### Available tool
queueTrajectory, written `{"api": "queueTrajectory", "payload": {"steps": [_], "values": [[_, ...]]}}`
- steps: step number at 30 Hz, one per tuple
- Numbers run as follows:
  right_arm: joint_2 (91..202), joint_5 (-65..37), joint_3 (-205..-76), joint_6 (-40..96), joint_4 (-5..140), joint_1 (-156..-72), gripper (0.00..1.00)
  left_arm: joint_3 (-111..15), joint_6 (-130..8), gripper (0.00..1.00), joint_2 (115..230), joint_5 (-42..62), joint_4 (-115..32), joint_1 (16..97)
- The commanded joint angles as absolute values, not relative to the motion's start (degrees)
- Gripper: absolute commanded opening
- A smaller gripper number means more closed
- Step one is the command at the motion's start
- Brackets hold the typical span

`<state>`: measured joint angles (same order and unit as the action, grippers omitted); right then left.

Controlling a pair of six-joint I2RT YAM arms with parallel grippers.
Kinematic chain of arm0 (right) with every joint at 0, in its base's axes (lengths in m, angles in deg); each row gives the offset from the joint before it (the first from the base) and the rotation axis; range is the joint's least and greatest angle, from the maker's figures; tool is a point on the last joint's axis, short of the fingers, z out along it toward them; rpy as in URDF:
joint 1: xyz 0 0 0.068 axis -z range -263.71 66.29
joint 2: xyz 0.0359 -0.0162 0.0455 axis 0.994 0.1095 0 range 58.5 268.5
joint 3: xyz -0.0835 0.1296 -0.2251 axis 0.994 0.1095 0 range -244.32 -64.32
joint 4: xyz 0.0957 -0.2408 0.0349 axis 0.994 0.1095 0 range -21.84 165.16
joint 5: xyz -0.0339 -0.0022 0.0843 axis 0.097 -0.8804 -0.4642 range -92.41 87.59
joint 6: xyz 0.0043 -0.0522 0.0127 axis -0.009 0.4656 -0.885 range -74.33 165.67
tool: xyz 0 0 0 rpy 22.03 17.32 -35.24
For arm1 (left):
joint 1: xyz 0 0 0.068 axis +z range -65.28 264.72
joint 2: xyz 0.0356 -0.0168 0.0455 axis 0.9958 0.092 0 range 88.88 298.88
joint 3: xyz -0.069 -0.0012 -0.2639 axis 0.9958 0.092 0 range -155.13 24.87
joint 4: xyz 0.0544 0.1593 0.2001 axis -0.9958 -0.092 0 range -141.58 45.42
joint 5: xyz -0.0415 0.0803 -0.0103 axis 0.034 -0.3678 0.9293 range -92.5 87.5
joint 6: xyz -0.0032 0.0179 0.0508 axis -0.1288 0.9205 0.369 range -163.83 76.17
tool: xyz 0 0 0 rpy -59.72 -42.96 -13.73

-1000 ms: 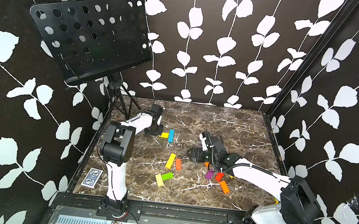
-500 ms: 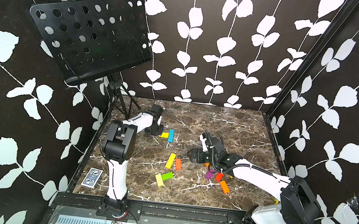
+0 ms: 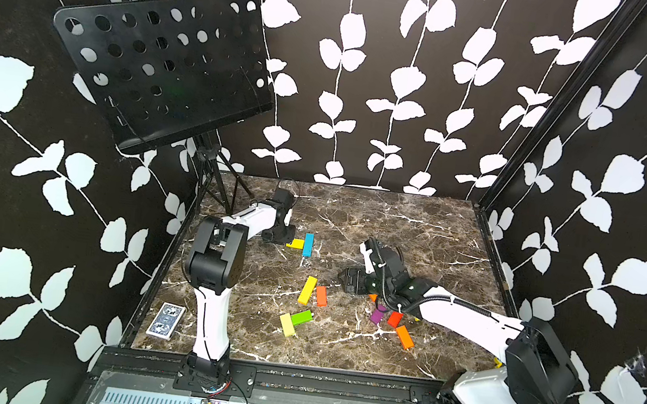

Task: Assemble the letter t with building blocks
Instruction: Assemble the building block at the center of the board.

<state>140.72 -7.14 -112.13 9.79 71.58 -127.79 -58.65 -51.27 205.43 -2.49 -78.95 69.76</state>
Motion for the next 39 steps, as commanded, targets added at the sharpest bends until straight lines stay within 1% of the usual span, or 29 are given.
{"api": "queueTrajectory", "payload": {"steps": [1, 6, 16, 29, 39], "values": [[139.78, -6.45, -110.99, 8.90, 69.65, -127.53, 0.95, -59.70, -50.78, 0.02, 205.69, -1.56, -79.38, 70.04], [139.66, -6.45, -110.93, 8.91, 69.65, -127.53, 0.95, -59.68, -50.78, 0.05, 205.69, -1.62, -79.80, 70.04], [139.63, -6.47, -110.46, 8.70, 69.13, -127.53, 0.95, -59.59, -51.04, 0.07, 205.42, -0.98, -80.07, 70.09], [139.74, -6.81, -110.28, 8.65, 68.60, -127.53, 0.95, -59.09, -51.27, 0.15, 204.98, -1.27, -80.90, 69.96], [139.71, -6.96, -110.10, 8.61, 68.33, -127.52, 0.95, -58.58, -51.48, 0.15, 204.63, -0.37, -80.97, 70.00]]}}
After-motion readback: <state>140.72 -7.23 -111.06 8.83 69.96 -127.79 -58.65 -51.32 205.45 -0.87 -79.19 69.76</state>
